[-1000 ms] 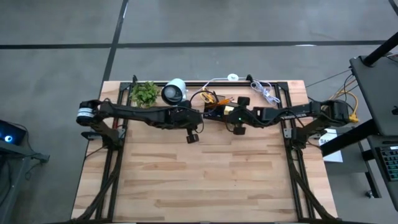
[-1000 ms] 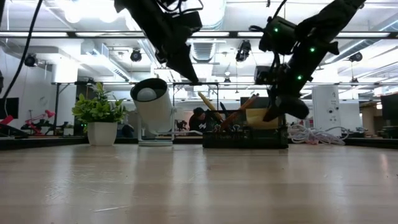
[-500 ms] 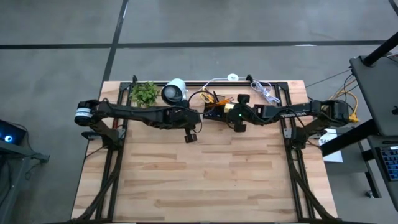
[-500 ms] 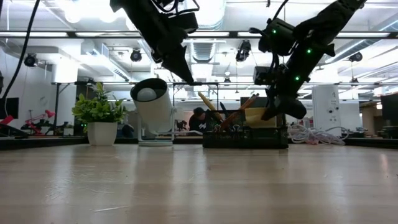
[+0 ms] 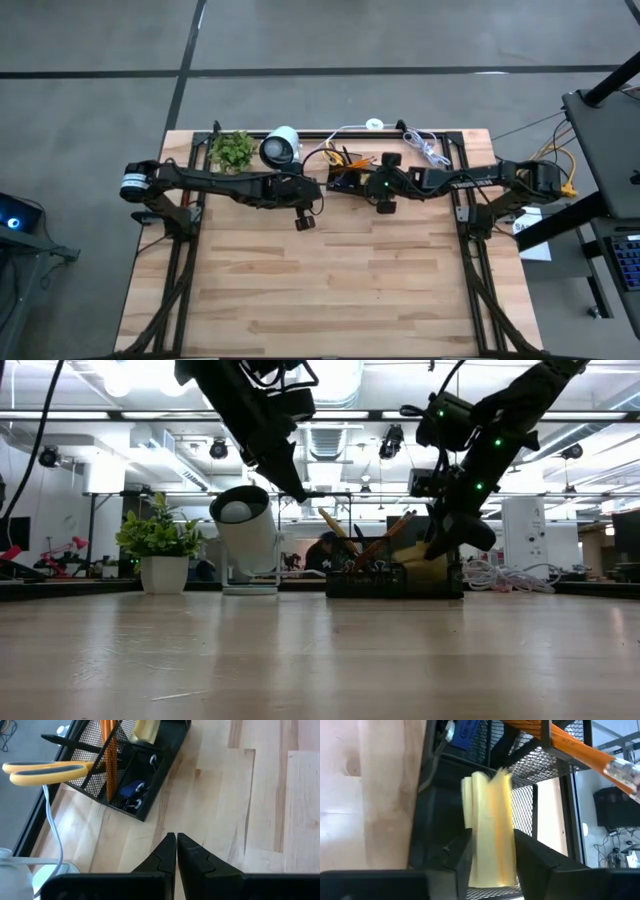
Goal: Pick and place office supplies into organizer
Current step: Put the notepad into the desk organizer, then return to Home Position
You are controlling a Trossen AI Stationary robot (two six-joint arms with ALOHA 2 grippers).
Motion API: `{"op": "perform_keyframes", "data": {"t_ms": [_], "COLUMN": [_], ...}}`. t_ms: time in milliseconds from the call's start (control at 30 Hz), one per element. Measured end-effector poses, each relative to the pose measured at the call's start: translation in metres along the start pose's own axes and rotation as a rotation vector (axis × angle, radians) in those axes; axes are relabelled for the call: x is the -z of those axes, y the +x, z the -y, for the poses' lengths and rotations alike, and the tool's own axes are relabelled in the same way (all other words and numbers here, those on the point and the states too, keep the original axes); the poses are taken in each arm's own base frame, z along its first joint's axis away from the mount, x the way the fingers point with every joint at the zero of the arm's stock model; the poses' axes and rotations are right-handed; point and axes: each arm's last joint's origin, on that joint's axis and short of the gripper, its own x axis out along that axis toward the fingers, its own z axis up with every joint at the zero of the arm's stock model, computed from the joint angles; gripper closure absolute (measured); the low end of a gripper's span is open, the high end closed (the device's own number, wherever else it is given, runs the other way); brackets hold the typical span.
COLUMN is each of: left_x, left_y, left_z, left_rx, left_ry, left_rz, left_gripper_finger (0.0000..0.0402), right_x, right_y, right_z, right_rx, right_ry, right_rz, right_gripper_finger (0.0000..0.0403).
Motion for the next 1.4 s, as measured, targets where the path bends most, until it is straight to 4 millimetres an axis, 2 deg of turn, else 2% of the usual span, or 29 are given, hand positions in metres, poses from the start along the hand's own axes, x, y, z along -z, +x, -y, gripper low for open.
{"op": "perform_keyframes", "data": {"t_ms": [367,533,767,933,1033,1167,1300,1400], "left_x": [0.001,0.001,0.0,-0.006,-0.01,-0.008,0.009,0.027], "left_y": [0.001,0.001,0.0,-0.009,-0.02,-0.044,-0.07,-0.088], "left_z": [0.0,0.0,0.0,-0.003,-0.009,-0.017,-0.027,-0.033], "left_rx": [0.0,0.0,0.0,0.003,0.009,0.025,0.063,0.094], "left_ry": [0.003,0.003,0.002,-0.064,-0.173,-0.254,-0.311,-0.336], "left_rz": [-0.004,-0.003,-0.001,0.092,0.202,0.44,0.641,0.763], "left_gripper_finger": [0.0402,0.0402,0.0402,0.0402,0.0402,0.0402,0.0402,0.0402], "right_x": [0.001,0.002,-0.013,-0.026,-0.029,-0.026,-0.013,0.002], "right_y": [0.0,-0.001,-0.017,-0.052,-0.084,-0.134,-0.173,-0.193], "right_z": [0.003,0.003,0.014,0.025,0.03,0.036,0.039,0.042], "right_rx": [0.004,-0.029,-0.093,-0.194,-0.166,-0.19,-0.23,-0.249], "right_ry": [0.05,0.1,0.26,0.367,0.435,0.555,0.598,0.613], "right_rz": [0.0,-0.019,-0.057,0.077,0.221,0.476,0.661,0.744], "right_gripper_finger": [0.0217,0.0202,0.02,0.0203,0.0212,0.0224,0.0232,0.0241]}}
